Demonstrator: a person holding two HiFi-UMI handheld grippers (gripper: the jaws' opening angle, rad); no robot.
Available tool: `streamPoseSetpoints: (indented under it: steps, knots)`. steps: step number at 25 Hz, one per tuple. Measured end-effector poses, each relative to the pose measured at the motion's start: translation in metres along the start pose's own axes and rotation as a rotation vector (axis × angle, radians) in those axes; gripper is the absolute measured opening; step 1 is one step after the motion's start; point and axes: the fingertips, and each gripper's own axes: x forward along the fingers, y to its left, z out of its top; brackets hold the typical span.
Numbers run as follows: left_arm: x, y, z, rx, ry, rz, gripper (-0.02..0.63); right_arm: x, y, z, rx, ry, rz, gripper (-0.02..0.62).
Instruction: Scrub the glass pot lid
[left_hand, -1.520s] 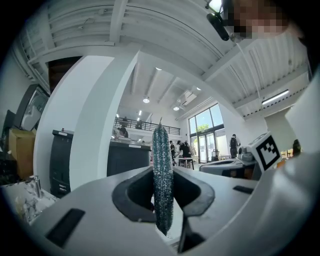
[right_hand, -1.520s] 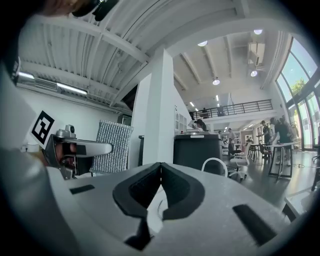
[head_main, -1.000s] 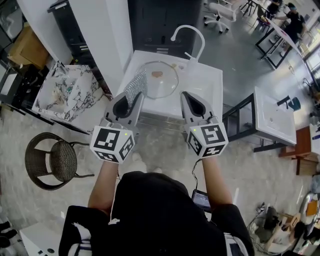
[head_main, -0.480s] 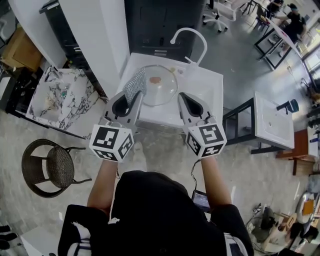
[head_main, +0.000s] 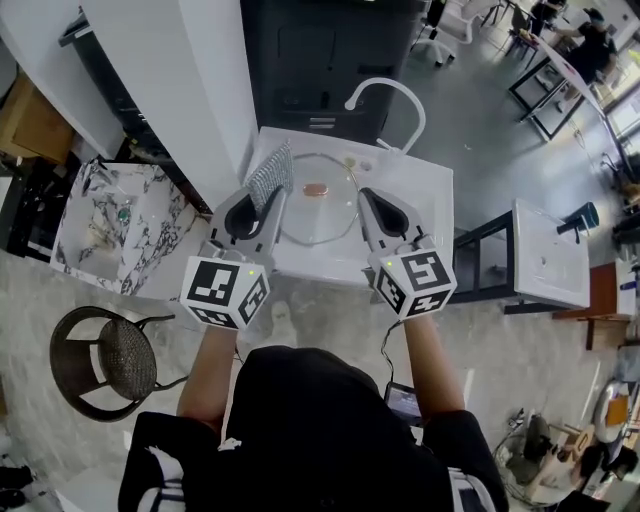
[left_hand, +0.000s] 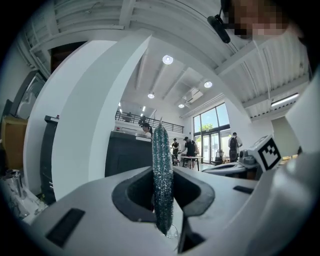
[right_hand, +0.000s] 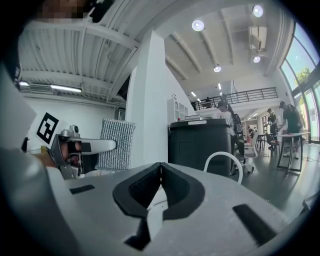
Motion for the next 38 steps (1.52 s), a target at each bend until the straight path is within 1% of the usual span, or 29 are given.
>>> streamPoseSetpoints:
  steps: [8, 14, 20, 26, 29, 34, 38]
  knots:
    - [0.047, 0.056, 0.002, -0.038, 0.005, -0.021, 0.072, 0.065, -0.014, 0.009, 0.007, 0.017, -0.021, 0.0]
    - [0.077, 0.087, -0.004, -0.048, 0.026, -0.063, 0.072, 0.105, -0.023, 0.013, 0.009, 0.021, -0.046, 0.0]
    - [0.102, 0.101, -0.018, -0.063, 0.056, -0.113, 0.072, 0.13, -0.033, 0.004, 0.022, 0.05, -0.069, 0.0]
    - [0.117, 0.111, -0.029, -0.07, 0.065, -0.15, 0.072, 0.146, -0.039, -0.01, 0.018, 0.09, -0.081, 0.0]
    - [0.122, 0.115, -0.037, -0.082, 0.076, -0.156, 0.072, 0.152, -0.042, -0.021, 0.018, 0.121, -0.076, 0.0]
    - [0.133, 0.113, -0.046, -0.077, 0.089, -0.152, 0.072, 0.156, -0.053, -0.034, 0.012, 0.16, -0.06, 0.0]
    - [0.145, 0.109, -0.058, -0.082, 0.109, -0.14, 0.072, 0.159, -0.06, -0.05, -0.001, 0.209, -0.015, 0.0]
